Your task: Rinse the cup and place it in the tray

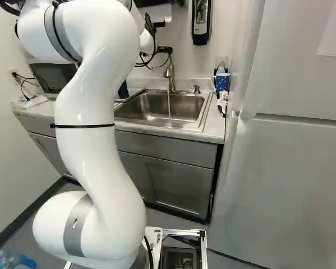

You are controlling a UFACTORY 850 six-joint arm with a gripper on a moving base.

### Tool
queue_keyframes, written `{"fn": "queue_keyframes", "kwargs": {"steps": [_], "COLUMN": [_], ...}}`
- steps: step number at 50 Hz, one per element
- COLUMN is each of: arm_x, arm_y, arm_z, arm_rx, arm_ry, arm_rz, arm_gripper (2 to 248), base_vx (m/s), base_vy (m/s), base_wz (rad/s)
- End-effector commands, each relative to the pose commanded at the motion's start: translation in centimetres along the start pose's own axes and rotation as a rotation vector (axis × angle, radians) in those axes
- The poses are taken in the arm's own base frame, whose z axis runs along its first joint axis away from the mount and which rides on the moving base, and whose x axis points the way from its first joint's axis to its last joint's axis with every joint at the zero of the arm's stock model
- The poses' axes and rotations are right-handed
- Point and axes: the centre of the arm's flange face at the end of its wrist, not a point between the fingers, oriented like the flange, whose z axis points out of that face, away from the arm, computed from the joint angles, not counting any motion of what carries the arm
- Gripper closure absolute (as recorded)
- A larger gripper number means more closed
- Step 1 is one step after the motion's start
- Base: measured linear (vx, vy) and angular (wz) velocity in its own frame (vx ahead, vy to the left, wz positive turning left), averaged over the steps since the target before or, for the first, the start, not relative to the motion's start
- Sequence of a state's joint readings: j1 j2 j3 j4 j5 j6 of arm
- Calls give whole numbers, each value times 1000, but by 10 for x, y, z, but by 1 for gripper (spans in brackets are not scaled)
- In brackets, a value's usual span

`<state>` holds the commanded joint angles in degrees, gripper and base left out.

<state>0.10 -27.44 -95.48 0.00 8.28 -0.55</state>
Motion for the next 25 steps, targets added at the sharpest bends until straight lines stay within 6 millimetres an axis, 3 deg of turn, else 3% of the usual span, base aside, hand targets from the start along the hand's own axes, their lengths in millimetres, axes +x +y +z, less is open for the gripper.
{"fn": "queue_keyframes", "kwargs": {"steps": [25], "arm_x": [-5], "arm_y": [-9], "arm_z": [-26], "arm_rx": [13], "arm_ry": [-41], "arm_rz": [-3], "arm_gripper": [3], "base_vx": [0], "base_vy": [0], "base_wz": [0]}}
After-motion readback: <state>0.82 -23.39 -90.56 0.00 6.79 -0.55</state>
